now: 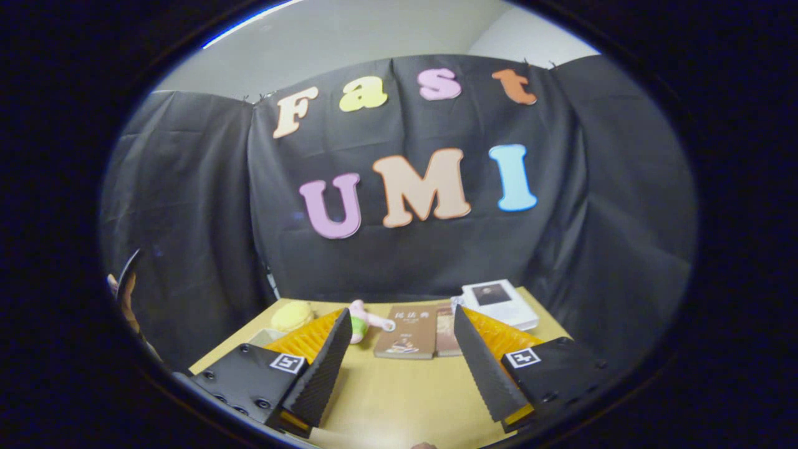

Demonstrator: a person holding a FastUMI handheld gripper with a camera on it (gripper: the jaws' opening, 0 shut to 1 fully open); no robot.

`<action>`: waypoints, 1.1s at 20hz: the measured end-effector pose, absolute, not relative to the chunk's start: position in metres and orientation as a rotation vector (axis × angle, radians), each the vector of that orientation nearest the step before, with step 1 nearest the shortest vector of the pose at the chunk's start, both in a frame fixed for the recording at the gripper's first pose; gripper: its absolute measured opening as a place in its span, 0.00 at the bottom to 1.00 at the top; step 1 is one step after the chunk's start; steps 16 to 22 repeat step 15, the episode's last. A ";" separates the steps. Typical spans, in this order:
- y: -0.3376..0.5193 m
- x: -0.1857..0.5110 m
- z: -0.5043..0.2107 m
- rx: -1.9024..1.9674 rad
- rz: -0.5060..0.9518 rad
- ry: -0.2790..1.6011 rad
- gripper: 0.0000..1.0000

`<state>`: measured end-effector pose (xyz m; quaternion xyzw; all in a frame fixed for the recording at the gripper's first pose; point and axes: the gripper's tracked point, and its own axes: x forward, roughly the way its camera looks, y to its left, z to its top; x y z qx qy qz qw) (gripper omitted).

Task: Open the storage box then place both shoes into the box .Put the left shoe in first, then the right shoe, with the right side of both shoes facing outward in a uniform manner.

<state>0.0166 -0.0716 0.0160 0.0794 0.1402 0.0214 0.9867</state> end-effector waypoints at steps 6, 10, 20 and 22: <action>-0.130 0.009 0.041 0.096 -0.051 0.152 1.00; -0.151 0.007 0.044 0.099 -0.078 0.132 1.00; -0.162 0.010 0.048 0.103 -0.091 0.107 1.00; -0.162 0.010 0.048 0.103 -0.091 0.107 1.00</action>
